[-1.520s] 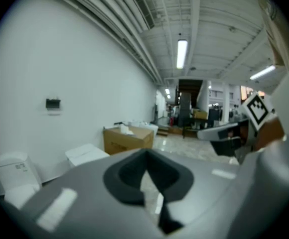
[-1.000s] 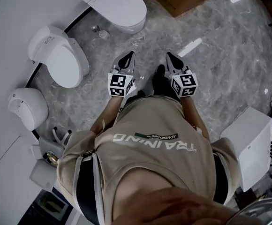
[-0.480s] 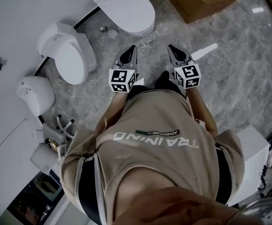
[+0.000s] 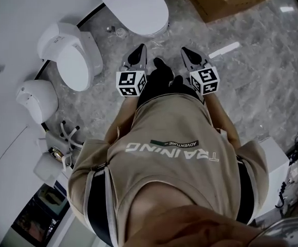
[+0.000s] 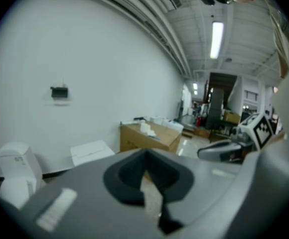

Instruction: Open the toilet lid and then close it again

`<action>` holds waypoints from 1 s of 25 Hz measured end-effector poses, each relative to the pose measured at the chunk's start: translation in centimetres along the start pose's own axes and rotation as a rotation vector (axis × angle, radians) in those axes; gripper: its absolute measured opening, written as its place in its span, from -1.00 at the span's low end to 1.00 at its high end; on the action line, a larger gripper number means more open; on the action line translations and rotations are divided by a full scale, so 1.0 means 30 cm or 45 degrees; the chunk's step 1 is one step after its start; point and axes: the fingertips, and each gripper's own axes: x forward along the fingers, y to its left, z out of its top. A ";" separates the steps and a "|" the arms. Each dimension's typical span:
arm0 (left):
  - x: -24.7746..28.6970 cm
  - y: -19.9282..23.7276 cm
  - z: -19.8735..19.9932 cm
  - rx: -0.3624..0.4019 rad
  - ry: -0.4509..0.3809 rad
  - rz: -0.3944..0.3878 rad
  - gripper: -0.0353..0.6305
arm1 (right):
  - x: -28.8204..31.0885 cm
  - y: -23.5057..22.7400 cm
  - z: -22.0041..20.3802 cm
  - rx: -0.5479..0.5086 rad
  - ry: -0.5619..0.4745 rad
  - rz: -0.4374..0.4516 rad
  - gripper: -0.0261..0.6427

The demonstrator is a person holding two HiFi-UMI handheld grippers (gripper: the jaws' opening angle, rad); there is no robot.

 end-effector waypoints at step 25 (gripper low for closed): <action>0.437 0.370 0.156 -0.083 -0.100 0.039 -0.88 | 0.457 -0.257 0.199 -0.119 0.125 0.016 -0.89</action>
